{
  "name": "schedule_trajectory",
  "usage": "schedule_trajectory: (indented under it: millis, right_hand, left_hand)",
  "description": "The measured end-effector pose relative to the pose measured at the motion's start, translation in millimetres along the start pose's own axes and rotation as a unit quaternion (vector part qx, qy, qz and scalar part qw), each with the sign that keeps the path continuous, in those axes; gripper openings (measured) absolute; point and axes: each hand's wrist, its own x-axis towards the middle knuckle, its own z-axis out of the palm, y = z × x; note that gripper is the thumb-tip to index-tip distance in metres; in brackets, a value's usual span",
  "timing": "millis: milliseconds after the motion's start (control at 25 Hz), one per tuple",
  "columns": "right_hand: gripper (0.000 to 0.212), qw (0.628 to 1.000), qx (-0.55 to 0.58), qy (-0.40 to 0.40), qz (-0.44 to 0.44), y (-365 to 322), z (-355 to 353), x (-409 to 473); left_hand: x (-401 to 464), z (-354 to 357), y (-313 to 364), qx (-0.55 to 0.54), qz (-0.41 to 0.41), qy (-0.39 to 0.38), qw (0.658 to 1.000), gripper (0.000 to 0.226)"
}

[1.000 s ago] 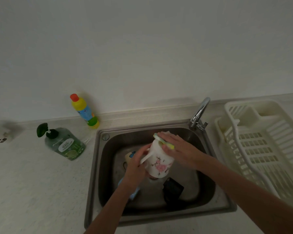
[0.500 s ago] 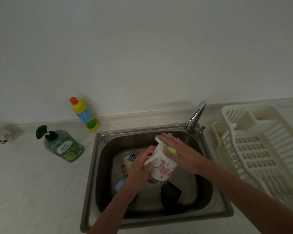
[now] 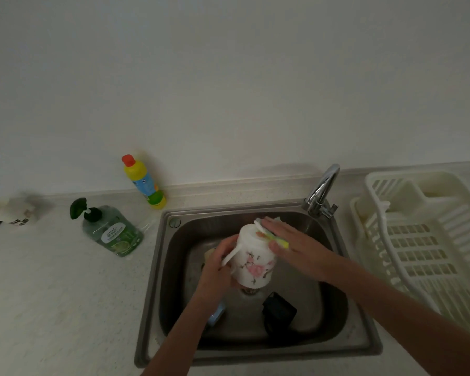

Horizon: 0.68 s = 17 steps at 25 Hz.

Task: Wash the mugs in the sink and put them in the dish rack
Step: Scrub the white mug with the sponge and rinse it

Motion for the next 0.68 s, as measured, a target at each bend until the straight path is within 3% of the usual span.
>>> schedule_trajectory:
  millis: [200, 280, 360, 440, 560, 680]
  right_hand:
    - [0.054, 0.973, -0.183, 0.018, -0.138, -33, 21, 8]
    - [0.048, 0.989, -0.119, -0.009, -0.086, -35, 10, 23]
    - [0.047, 0.999, 0.041, 0.002, -0.005, -15, 2, 24]
    - [0.050, 0.998, 0.061, 0.011, 0.008, -1, 6, 11]
    - [0.059, 0.995, -0.068, 0.005, -0.070, -22, 28, 1]
    - [0.053, 0.980, -0.168, 0.023, -0.107, -37, 29, 21]
  left_hand:
    - [-2, 8, 0, 0.040, -0.003, -0.005, 0.999, 0.049]
    - [-4, 12, 3, 0.030, -0.001, -0.021, 0.999, 0.049]
    - [-3, 3, 5, -0.010, 0.001, -0.018, 1.000, 0.051]
    - [-2, -10, 5, -0.040, 0.001, 0.000, 0.999, 0.049]
    - [-3, -10, -1, -0.048, -0.017, -0.012, 0.999, 0.043]
    - [-5, 9, -3, -0.020, -0.040, -0.034, 0.998, 0.046]
